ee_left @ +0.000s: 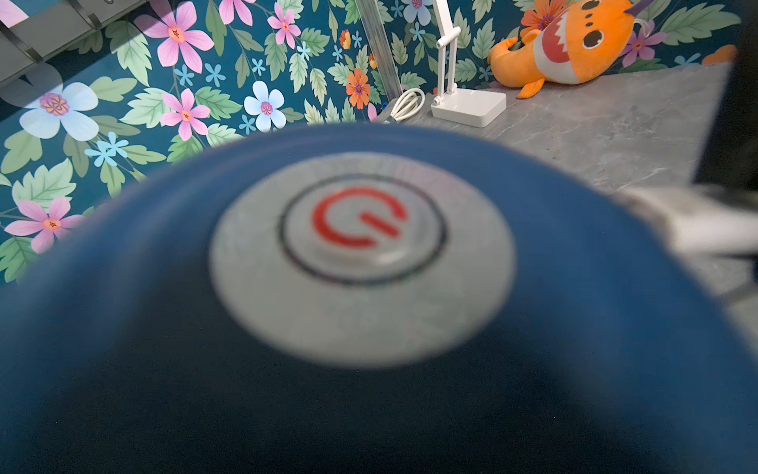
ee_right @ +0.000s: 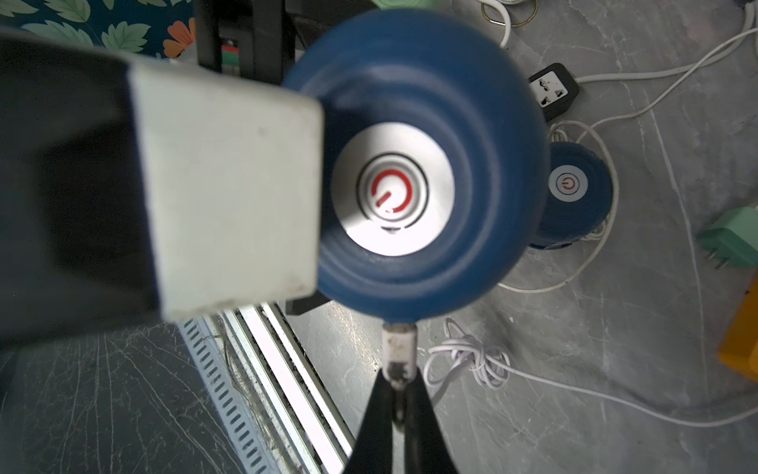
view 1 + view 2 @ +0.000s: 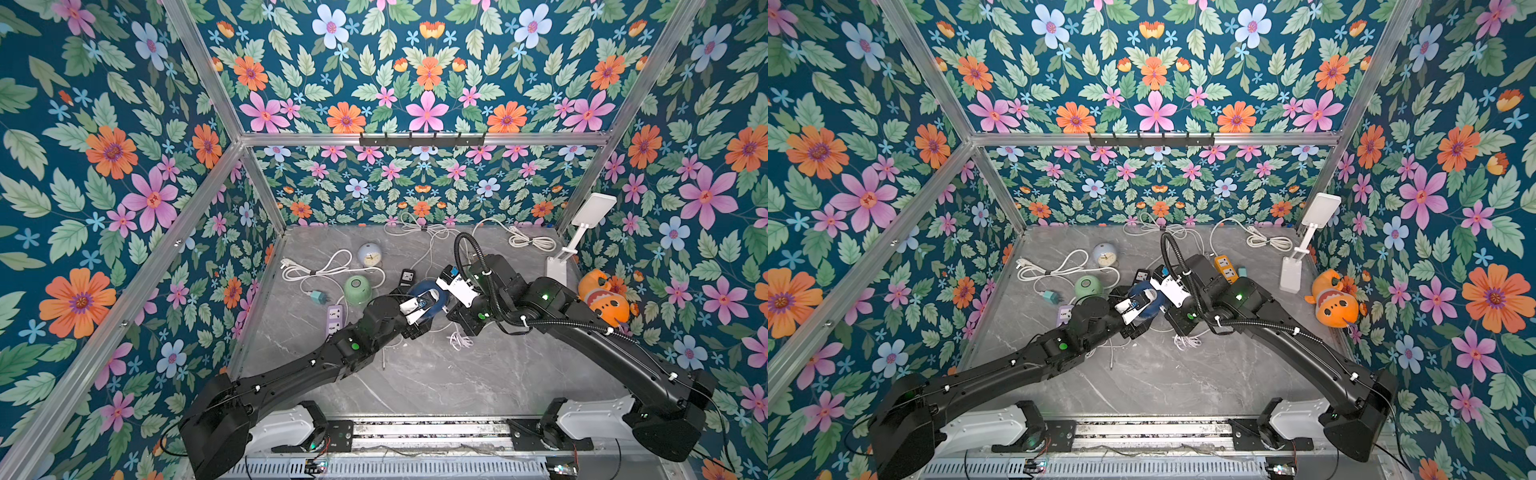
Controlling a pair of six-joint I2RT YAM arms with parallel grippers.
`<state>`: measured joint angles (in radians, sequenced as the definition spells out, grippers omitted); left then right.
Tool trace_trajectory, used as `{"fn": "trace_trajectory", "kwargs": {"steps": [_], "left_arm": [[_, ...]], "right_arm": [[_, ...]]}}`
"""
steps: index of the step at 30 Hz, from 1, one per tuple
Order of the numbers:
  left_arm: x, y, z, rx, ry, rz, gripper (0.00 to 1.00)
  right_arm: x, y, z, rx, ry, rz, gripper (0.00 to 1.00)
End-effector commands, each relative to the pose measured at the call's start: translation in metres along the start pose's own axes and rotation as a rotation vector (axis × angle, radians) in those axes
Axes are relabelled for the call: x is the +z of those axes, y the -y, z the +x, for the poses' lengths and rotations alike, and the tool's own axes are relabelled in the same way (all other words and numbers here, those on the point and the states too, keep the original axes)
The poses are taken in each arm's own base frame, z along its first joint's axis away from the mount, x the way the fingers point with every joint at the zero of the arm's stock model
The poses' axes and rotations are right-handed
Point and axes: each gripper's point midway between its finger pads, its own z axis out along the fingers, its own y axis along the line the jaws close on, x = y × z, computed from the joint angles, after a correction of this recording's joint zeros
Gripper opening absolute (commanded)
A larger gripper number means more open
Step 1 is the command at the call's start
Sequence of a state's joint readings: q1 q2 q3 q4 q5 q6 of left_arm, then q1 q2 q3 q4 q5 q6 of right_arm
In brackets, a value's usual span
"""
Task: Charge the cordless meat grinders
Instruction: Insert the charging cable into the cordless meat grinder.
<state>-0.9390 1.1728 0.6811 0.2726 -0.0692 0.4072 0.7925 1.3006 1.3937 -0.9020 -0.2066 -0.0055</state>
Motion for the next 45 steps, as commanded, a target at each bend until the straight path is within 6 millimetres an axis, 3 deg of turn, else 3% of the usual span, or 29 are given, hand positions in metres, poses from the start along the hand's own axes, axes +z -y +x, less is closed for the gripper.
{"fn": "trace_trajectory", "kwargs": {"steps": [1,16,22,23,25,27,30,35,40,45], "left_arm": [[-0.001,0.018,0.001,0.050,0.007,0.064,0.35],[-0.007,0.052,0.009,0.061,-0.012,0.123,0.31],[-0.008,0.040,0.013,-0.013,-0.015,0.052,0.31],[-0.008,0.036,0.014,-0.030,-0.012,0.030,0.32],[-0.009,0.025,0.016,-0.083,0.009,-0.017,0.33],[-0.010,0.017,0.019,-0.125,0.027,-0.046,0.33],[-0.009,0.015,0.022,-0.169,0.057,-0.068,0.34],[-0.001,0.024,0.025,-0.244,0.115,-0.047,0.33],[0.009,0.052,0.031,-0.296,0.142,-0.019,0.32],[0.022,0.082,0.046,-0.343,0.129,0.026,0.32]], "right_arm": [[-0.006,-0.007,-0.039,-0.025,0.150,-0.035,0.00],[0.001,-0.009,-0.056,-0.011,0.157,-0.101,0.00],[0.001,-0.011,-0.042,-0.023,0.102,-0.108,0.00],[0.001,-0.010,-0.038,-0.021,0.085,-0.104,0.04],[0.001,-0.009,-0.021,-0.008,0.037,-0.099,0.32],[-0.001,-0.009,-0.003,0.007,0.000,-0.099,0.53],[-0.008,-0.008,0.019,0.032,-0.018,-0.082,0.68],[-0.028,0.013,0.039,0.083,0.029,0.051,0.79],[-0.059,0.046,0.034,0.233,0.140,0.132,0.81],[-0.074,0.057,0.028,0.269,0.208,0.165,0.81]]}}
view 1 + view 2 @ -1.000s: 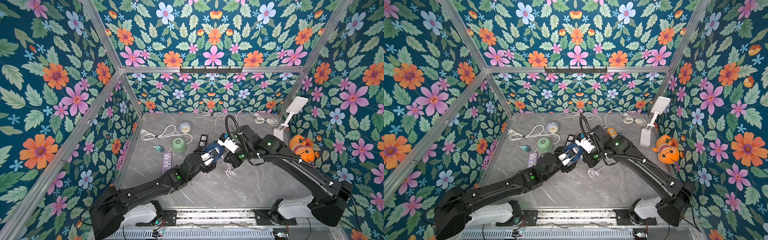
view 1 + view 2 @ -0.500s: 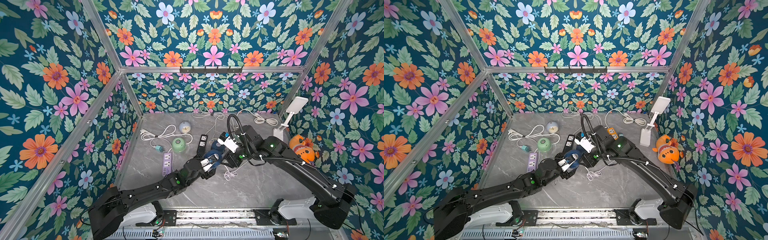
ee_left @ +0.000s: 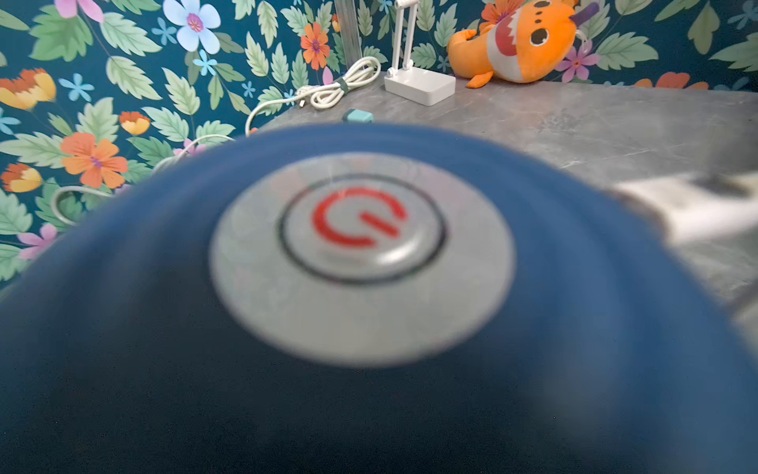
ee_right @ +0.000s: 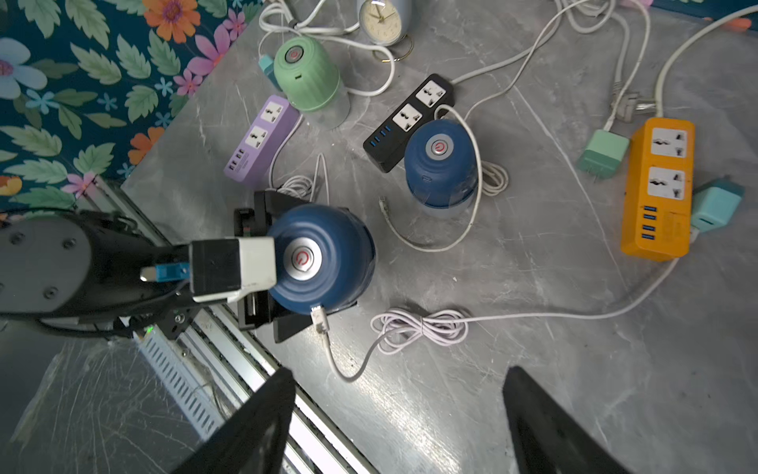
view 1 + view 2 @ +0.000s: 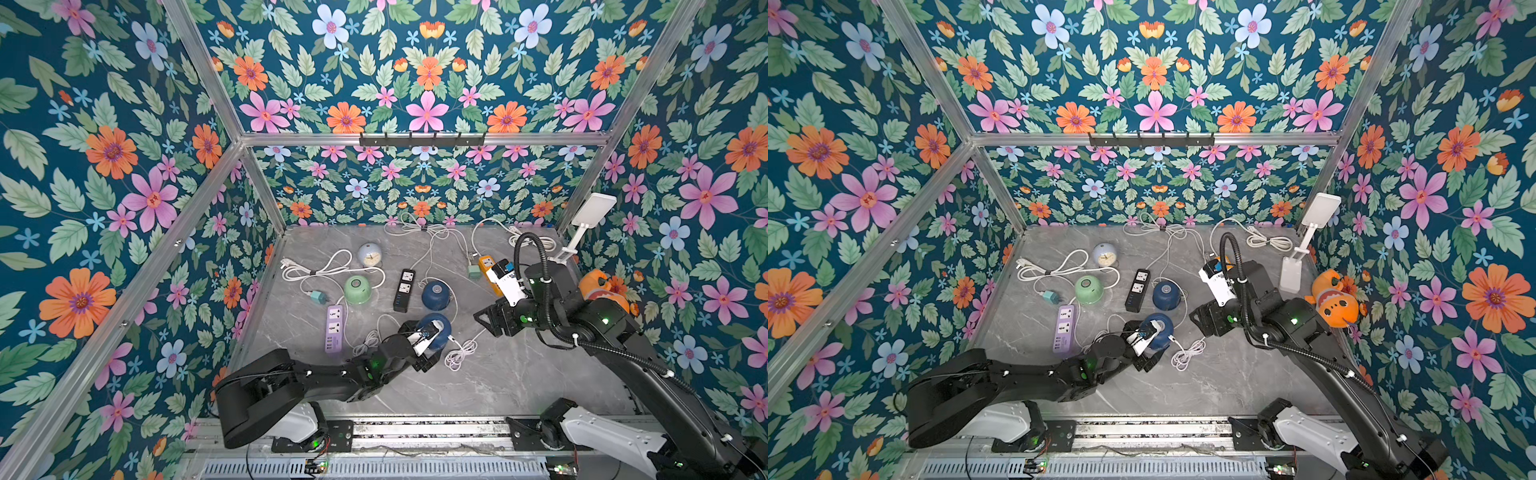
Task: Charge the cordless meat grinders
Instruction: Insert the charging cable into the cordless meat grinder, then place the cordless meat grinder at the center of the board.
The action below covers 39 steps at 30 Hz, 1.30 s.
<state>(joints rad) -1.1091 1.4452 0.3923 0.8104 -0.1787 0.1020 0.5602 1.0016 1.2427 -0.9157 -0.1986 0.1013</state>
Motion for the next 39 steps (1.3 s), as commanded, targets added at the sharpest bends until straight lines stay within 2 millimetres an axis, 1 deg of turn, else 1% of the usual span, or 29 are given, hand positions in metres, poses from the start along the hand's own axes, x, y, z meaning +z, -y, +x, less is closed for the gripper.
{"fn": "trace_trajectory", "kwargs": {"steps": [1,4,11,14,16,20,23,25,28,30,32,35,39], "left_arm": [[0.006,0.007,-0.025,-0.096,0.130,-0.003,0.32],[0.017,0.025,-0.017,-0.109,0.121,0.025,0.32],[0.045,0.051,0.001,-0.151,0.114,0.078,0.32],[0.061,0.064,0.001,-0.160,0.119,0.112,0.33],[0.073,0.078,0.000,-0.164,0.121,0.146,0.33],[0.101,0.107,-0.007,-0.192,0.140,0.219,0.33],[0.124,0.133,-0.013,-0.203,0.156,0.283,0.34],[0.138,0.153,-0.023,-0.198,0.173,0.326,0.34],[0.152,0.173,-0.043,-0.196,0.209,0.368,0.34],[0.156,0.175,-0.054,-0.201,0.234,0.364,0.35],[0.157,0.168,-0.060,-0.204,0.253,0.330,0.35],[0.156,0.154,-0.063,-0.197,0.264,0.269,0.36],[0.154,0.135,-0.060,-0.200,0.267,0.203,0.37]], "right_arm": [[-0.004,0.003,-0.008,0.023,0.032,0.014,0.81],[-0.005,0.004,-0.009,0.028,0.035,0.019,0.81],[-0.013,0.007,-0.008,0.024,0.051,0.047,0.81],[-0.018,0.010,-0.006,0.019,0.055,0.067,0.82],[-0.020,0.012,-0.004,0.016,0.057,0.079,0.82],[-0.025,0.017,-0.003,0.015,0.063,0.101,0.82],[-0.026,0.019,-0.001,0.011,0.058,0.114,0.82],[-0.027,0.021,0.000,0.010,0.054,0.122,0.82],[-0.028,0.024,0.001,0.007,0.052,0.137,0.82],[-0.028,0.026,0.002,0.014,0.050,0.142,0.82],[-0.027,0.028,0.002,0.018,0.053,0.146,0.82],[-0.025,0.030,0.005,0.029,0.049,0.153,0.82],[-0.021,0.031,0.007,0.042,0.045,0.150,0.82]]}}
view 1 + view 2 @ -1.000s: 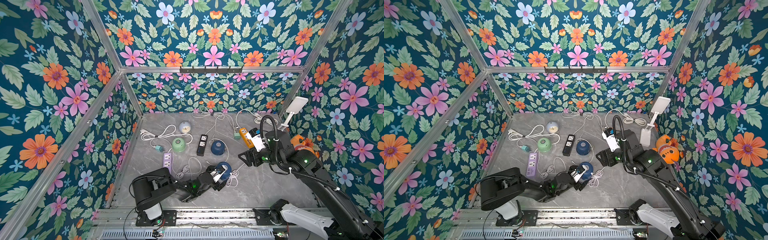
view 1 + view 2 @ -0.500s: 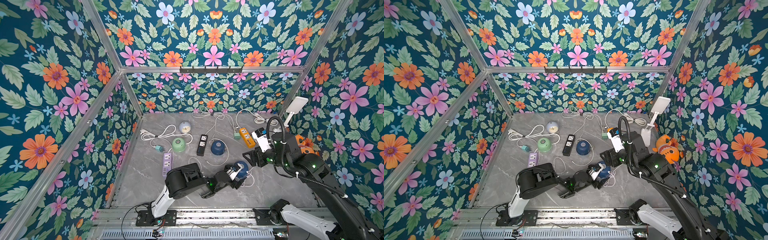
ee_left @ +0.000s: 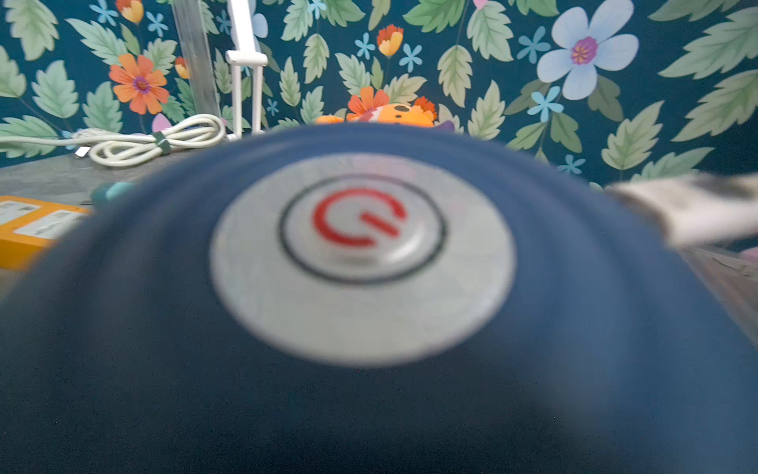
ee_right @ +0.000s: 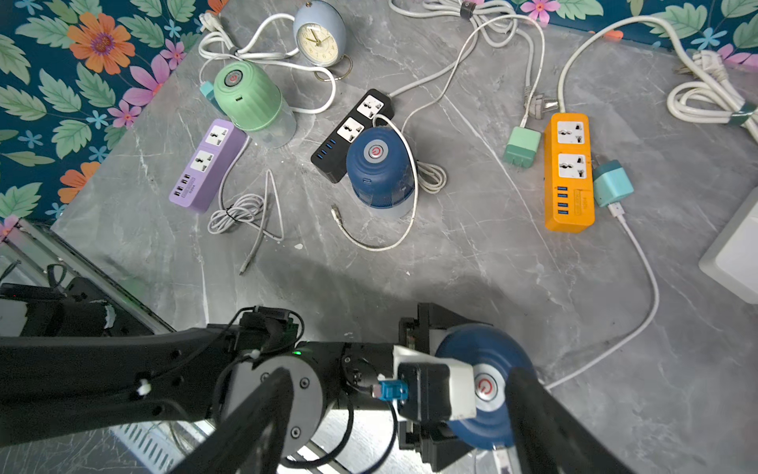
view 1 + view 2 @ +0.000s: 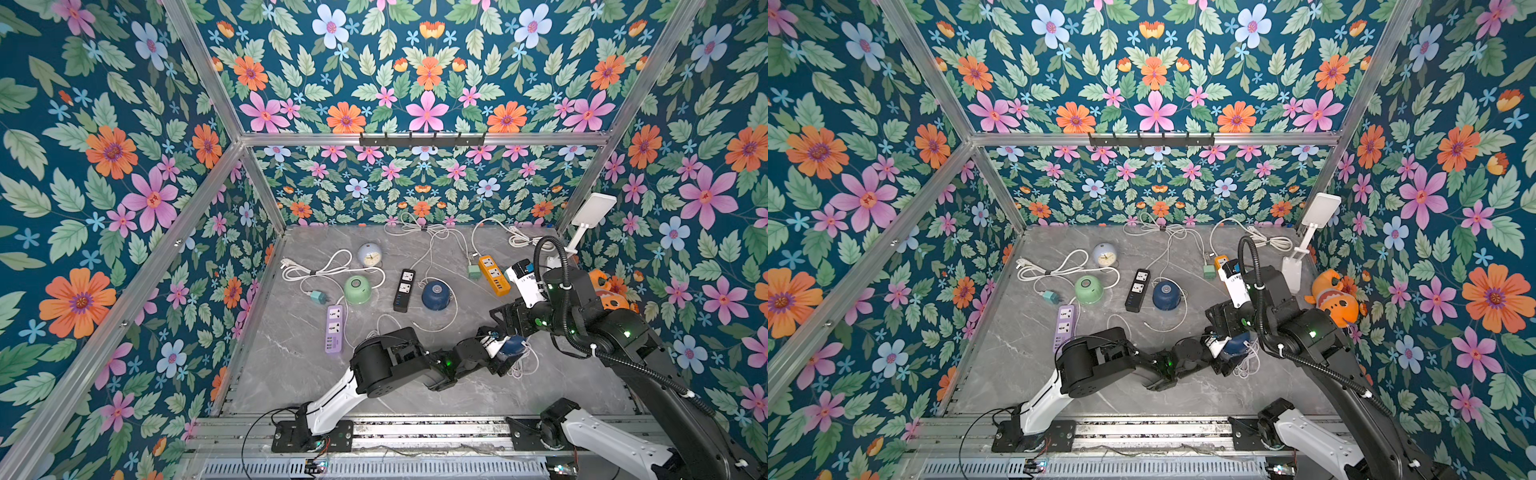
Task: Charge the cordless meat grinders
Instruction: Place the cordless meat grinder at the center of the board.
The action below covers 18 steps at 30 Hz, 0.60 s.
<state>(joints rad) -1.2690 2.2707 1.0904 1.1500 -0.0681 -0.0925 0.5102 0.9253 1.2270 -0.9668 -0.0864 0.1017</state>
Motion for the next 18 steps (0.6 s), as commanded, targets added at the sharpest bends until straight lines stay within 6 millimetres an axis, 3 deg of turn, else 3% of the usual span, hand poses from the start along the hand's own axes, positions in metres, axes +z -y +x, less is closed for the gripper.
{"fn": "trace_trajectory", "kwargs": {"steps": [1,13,15,18], "left_arm": [[-0.004,-0.019,-0.013,0.010,0.050,-0.082,0.37],[0.007,-0.051,0.018,0.001,0.007,-0.185,0.47],[0.010,-0.052,0.021,0.009,-0.003,-0.188,0.58],[0.011,-0.052,0.024,0.017,-0.010,-0.193,0.96]], "right_arm": [[0.001,0.001,-0.001,0.012,0.008,0.004,0.82],[0.000,0.004,-0.002,0.033,0.015,0.023,0.82],[0.002,0.007,-0.001,0.039,0.010,0.036,0.82],[0.007,0.010,0.000,0.055,0.001,0.049,0.83]]}}
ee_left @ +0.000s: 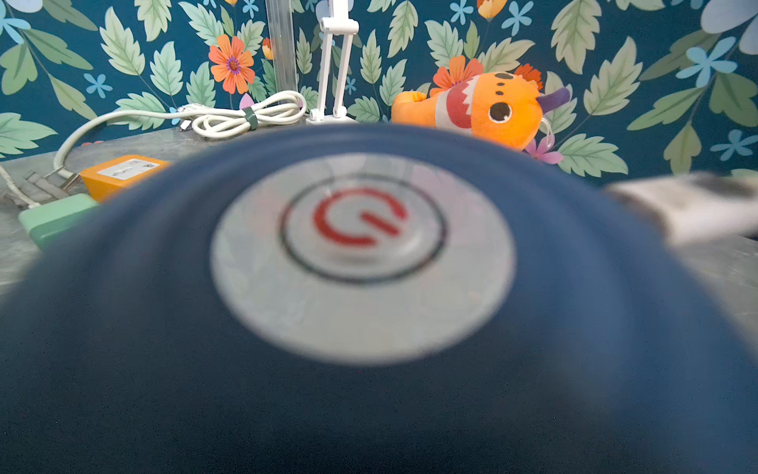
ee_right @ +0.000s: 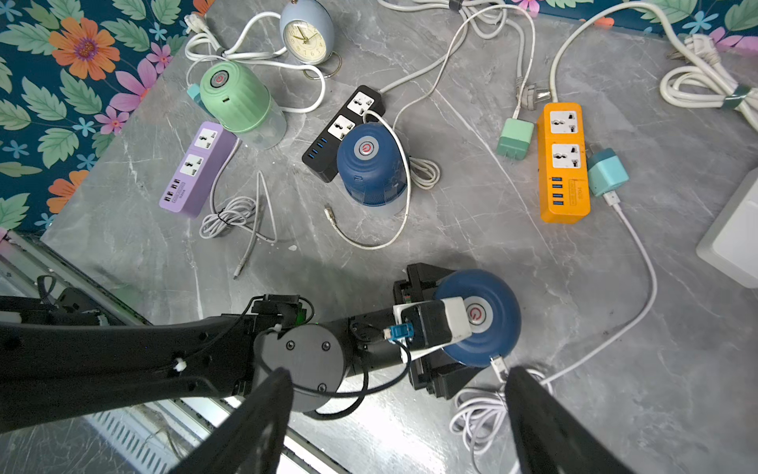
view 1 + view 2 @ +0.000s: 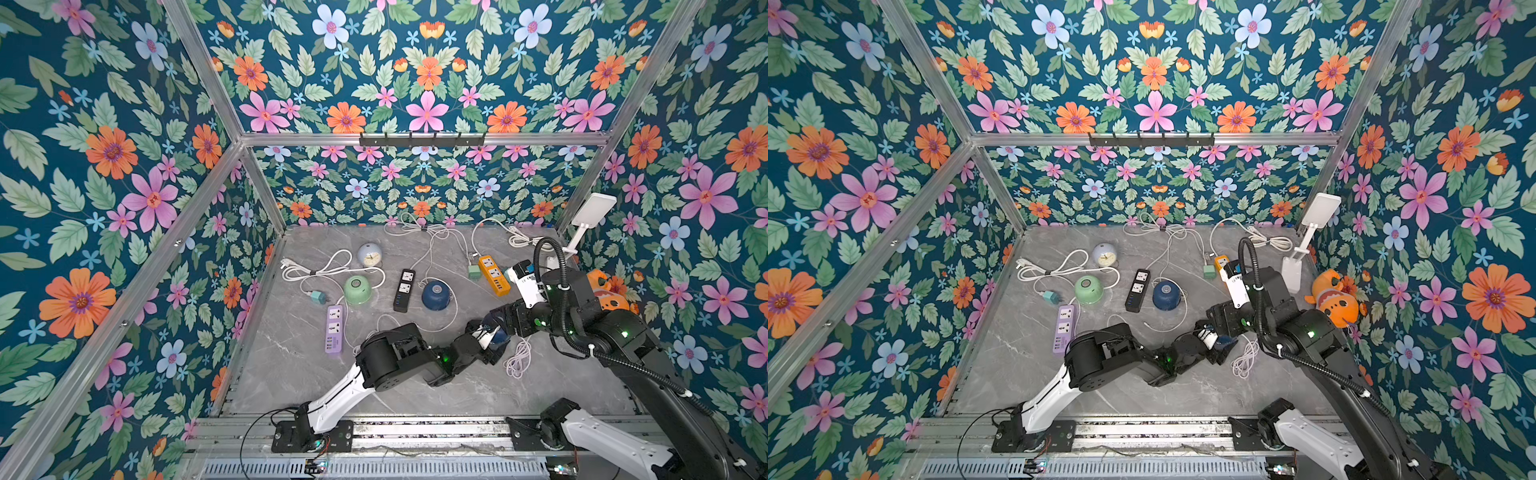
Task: Charge the cordless meat grinders
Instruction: Place the cordless meat grinder at the center of the board, then pick up the plug from the center of the board.
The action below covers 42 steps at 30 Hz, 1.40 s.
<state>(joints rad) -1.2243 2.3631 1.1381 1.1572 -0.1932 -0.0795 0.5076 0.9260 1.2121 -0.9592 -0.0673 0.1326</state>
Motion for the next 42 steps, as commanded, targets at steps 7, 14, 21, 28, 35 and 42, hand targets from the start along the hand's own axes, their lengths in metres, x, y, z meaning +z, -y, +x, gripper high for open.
{"fn": "trace_trajectory", "kwargs": {"steps": [7,14,21,28,35,42], "left_arm": [[-0.023,-0.004,-0.016,-0.008,0.056,-0.023,1.00],[-0.048,0.005,-0.026,0.002,0.079,-0.032,1.00],[-0.079,0.000,-0.026,-0.044,0.084,-0.073,1.00],[-0.134,-0.008,-0.040,-0.070,0.083,-0.108,1.00],[-0.175,-0.010,-0.052,-0.091,0.081,-0.102,0.99],[-0.196,-0.024,-0.055,-0.092,0.088,-0.134,0.97]], "right_arm": [[0.021,0.032,-0.019,0.211,0.028,0.021,0.89],[0.061,0.085,-0.034,0.395,0.007,0.076,0.85],[0.111,0.158,-0.024,0.552,-0.056,0.239,0.66],[0.160,0.203,-0.009,0.538,-0.178,0.377,0.65],[0.205,0.238,0.018,0.472,-0.343,0.476,0.65],[0.224,0.257,0.022,0.455,-0.395,0.503,0.62]]}}
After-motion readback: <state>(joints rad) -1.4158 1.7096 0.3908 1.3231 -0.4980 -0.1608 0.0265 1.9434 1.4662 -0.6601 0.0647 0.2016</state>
